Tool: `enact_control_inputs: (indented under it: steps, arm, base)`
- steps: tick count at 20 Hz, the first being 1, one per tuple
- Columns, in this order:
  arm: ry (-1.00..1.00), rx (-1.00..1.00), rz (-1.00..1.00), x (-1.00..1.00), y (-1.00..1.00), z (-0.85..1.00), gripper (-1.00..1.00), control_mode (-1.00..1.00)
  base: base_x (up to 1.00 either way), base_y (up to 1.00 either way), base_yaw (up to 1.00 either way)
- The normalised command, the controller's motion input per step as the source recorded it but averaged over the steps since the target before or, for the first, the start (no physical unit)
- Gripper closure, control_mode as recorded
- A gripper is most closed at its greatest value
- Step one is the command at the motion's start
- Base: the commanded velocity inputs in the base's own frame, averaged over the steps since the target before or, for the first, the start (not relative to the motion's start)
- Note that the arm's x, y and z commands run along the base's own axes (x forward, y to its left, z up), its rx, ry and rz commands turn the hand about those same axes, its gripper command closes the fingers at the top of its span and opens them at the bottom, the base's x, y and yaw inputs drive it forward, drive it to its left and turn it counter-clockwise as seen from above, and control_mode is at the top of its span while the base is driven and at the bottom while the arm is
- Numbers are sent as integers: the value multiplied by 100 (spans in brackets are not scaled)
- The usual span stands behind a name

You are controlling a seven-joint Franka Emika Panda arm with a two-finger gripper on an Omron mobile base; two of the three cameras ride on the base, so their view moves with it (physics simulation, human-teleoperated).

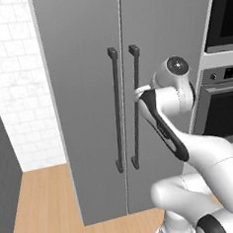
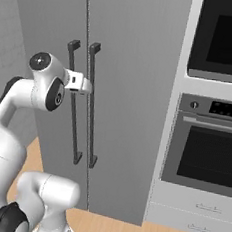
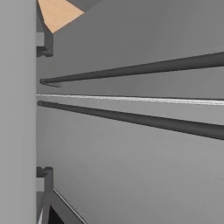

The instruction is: Grab a lemon wedge from the fridge and one ice cube from the ice bowl, and put them in the glass of lemonade.

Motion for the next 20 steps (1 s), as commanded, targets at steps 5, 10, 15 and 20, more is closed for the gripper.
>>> enact_control_inputs:
  steps: [5, 10, 15, 20]
  arm:
    - [-1, 1, 5, 56, -4, -19, -100, -100]
    - [0, 0, 0, 57, 0, -9, -100, -100]
    - [-1, 0, 1, 47, -11, -9, -100, -100]
    - [0, 0, 0, 50, -3, -5, -100, -100]
  base:
    - [0, 0, 0]
    - [0, 0, 0]
    - [0, 0, 0]
    - [0, 0, 0]
